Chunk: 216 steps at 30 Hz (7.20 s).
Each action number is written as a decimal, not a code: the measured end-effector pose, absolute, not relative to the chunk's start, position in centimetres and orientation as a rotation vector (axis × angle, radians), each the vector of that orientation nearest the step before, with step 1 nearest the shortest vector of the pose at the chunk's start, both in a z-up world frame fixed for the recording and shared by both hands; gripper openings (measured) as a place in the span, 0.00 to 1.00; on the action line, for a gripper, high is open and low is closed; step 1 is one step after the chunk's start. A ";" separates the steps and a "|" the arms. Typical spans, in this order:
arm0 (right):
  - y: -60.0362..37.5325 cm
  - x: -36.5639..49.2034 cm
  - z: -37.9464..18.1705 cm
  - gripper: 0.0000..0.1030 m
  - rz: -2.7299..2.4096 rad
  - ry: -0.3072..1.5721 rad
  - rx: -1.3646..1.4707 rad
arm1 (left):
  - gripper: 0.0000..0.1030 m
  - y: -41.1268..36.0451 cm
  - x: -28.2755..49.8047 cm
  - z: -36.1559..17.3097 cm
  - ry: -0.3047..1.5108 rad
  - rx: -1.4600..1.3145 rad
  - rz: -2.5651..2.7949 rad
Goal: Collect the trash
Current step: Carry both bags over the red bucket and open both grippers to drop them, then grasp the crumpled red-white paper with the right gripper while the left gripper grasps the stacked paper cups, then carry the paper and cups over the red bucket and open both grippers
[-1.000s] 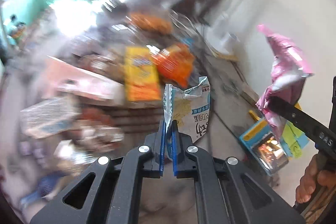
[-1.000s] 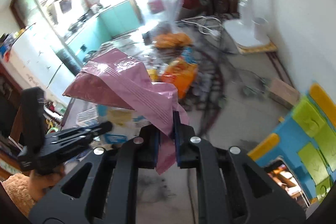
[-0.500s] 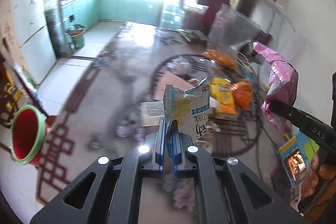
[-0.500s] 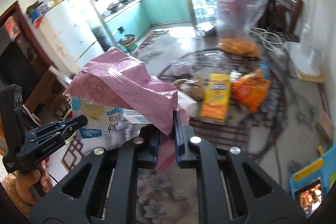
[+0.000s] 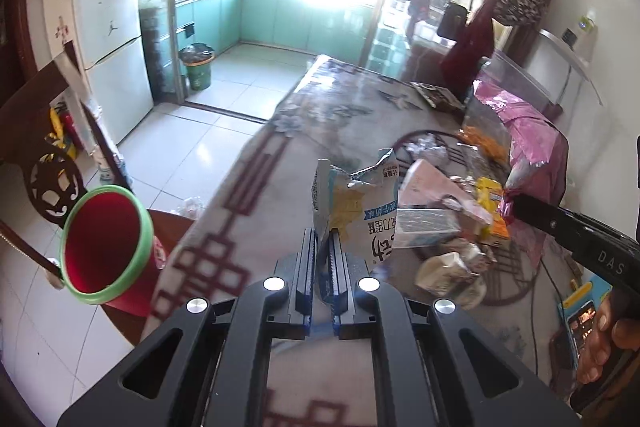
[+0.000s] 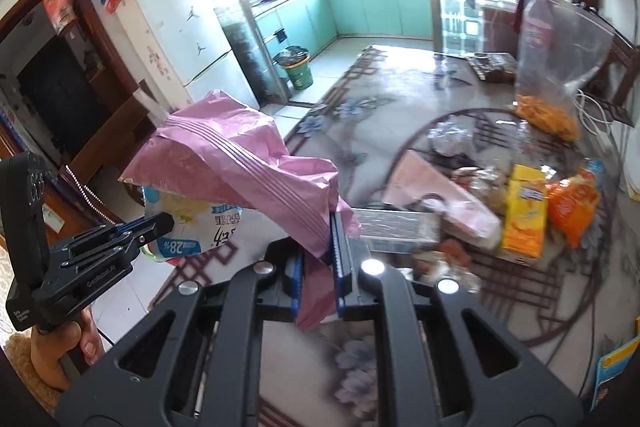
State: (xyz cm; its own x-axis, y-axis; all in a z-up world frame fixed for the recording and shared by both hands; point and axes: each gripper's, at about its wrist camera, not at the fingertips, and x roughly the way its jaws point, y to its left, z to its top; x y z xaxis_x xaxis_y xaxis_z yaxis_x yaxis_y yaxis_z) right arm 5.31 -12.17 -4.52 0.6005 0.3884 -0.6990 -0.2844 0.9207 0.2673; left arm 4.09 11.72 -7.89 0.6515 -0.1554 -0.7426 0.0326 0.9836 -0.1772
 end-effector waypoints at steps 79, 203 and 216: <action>13.1 13.1 -12.0 0.60 0.537 1.064 0.052 | 0.61 37.1 9.4 -18.0 1.033 -0.282 0.105; 5.1 8.7 -7.2 0.34 0.488 0.936 0.140 | 0.18 29.1 8.3 -13.6 0.965 -0.325 -0.104; 13.7 11.1 -9.2 0.34 0.656 1.008 0.087 | 0.17 37.3 7.5 -15.2 0.955 -0.408 0.086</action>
State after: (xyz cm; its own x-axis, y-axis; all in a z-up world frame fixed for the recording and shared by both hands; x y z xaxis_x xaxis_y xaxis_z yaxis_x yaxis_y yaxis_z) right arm 11.10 13.73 -9.24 0.3601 0.5472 -0.7555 -0.4698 0.8061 0.3599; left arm 7.46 37.26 -15.16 0.5803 -0.1071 -0.8073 -0.2490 0.9205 -0.3011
